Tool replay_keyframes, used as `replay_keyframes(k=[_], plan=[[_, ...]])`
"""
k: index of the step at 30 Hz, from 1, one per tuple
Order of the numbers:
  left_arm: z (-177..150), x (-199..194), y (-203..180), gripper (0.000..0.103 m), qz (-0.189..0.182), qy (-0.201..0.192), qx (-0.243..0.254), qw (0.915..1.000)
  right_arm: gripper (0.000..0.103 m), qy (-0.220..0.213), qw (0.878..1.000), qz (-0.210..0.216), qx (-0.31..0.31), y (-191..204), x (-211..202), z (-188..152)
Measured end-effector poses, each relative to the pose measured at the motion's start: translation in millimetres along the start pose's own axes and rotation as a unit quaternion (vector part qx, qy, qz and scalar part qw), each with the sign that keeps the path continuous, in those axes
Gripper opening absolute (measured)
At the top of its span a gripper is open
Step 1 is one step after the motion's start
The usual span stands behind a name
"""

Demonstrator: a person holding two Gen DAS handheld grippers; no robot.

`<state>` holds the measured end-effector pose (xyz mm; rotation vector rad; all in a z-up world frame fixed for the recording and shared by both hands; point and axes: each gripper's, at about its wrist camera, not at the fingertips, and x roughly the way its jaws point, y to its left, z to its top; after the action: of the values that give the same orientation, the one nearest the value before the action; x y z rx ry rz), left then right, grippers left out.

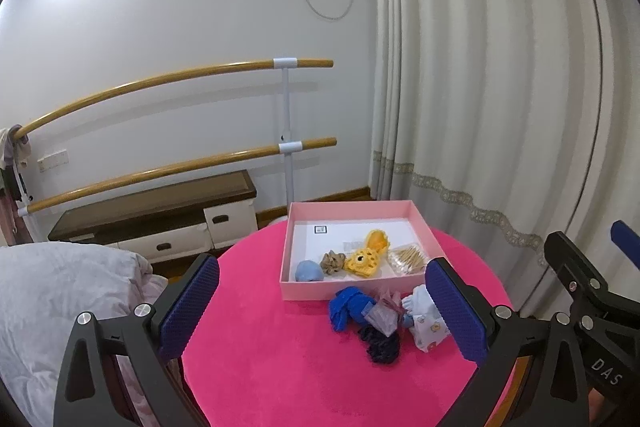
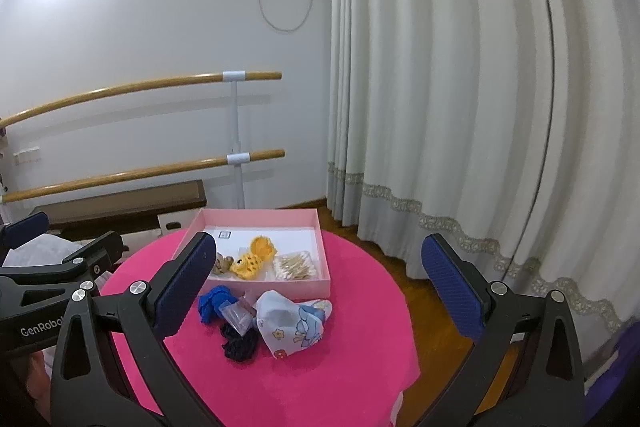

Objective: Organize soft objects

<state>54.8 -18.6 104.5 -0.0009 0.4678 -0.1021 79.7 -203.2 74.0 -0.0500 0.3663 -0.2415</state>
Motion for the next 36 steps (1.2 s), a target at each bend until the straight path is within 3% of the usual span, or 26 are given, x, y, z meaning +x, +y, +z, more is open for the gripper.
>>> replay_keyframes(k=[19, 36], plan=[[-4.7, 4.0, 1.6, 0.102, 0.004, 0.002, -0.005, 1.0, 0.103, -0.005, 1.0, 0.006, -0.007, 3.1, -3.2, -0.9], [-7.5, 27.1, 5.4, 0.102, 0.009, 0.039, -0.003, 0.9992, 0.103, 0.032, 0.999, 0.013, -0.011, 6.5, 24.2, -8.4]])
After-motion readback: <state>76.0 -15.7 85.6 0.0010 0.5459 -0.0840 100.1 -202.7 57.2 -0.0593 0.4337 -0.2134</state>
